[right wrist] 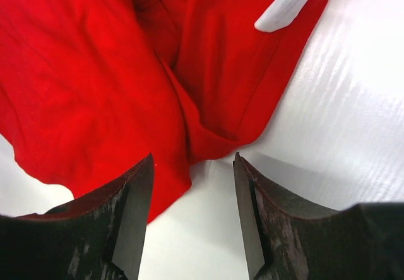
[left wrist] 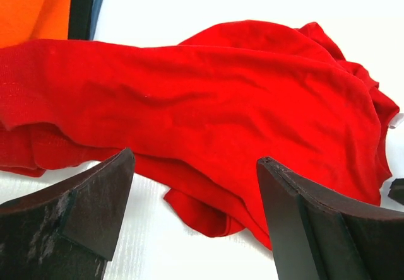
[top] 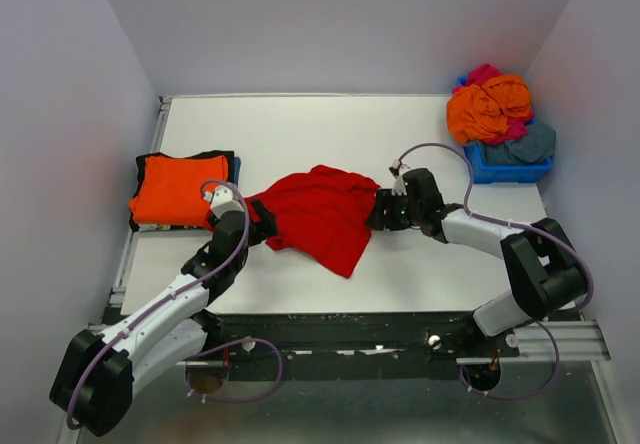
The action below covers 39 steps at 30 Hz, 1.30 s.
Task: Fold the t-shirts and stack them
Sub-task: Flatten out the tshirt
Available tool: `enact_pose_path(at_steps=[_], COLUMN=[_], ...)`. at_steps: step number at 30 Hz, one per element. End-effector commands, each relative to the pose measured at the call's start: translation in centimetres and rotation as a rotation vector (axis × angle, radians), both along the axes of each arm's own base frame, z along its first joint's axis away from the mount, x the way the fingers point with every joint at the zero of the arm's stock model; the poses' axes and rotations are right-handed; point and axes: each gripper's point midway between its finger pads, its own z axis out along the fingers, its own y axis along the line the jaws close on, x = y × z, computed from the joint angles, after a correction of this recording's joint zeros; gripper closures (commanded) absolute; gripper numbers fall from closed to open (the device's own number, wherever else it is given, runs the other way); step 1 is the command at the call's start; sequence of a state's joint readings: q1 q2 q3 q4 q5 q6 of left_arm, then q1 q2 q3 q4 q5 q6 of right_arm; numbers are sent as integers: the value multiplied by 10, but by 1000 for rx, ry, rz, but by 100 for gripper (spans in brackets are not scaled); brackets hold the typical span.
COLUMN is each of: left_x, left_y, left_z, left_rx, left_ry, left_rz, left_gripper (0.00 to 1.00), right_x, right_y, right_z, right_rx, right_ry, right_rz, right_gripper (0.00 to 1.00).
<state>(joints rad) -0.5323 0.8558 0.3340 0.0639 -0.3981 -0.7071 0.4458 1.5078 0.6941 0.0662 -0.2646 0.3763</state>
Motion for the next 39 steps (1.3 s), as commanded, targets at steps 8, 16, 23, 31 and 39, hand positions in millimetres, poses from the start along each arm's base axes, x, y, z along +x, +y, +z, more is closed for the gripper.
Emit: enact_pose_path(at_steps=[8, 16, 23, 31, 39], left_x=[0, 2, 2, 1, -8], left_y=[-20, -17, -12, -14, -19], left_z=[0, 1, -1, 3, -2], left_rx=[-31, -23, -13, -23, -90], left_ry=[-24, -23, -18, -19, 71], left_rz=[-98, -81, -53, -60, -51], left_gripper=[7, 7, 7, 7, 7], right_x=[-4, 10, 31, 25, 13], right_y=[30, 10, -56, -125, -134], right_z=[-16, 1, 21, 54, 50], right_rx=[24, -47, -118, -126, -154], right_ry=[88, 3, -50, -200, -157], right_rz=[83, -18, -294, -571, -613], right_gripper=[52, 99, 99, 59, 38])
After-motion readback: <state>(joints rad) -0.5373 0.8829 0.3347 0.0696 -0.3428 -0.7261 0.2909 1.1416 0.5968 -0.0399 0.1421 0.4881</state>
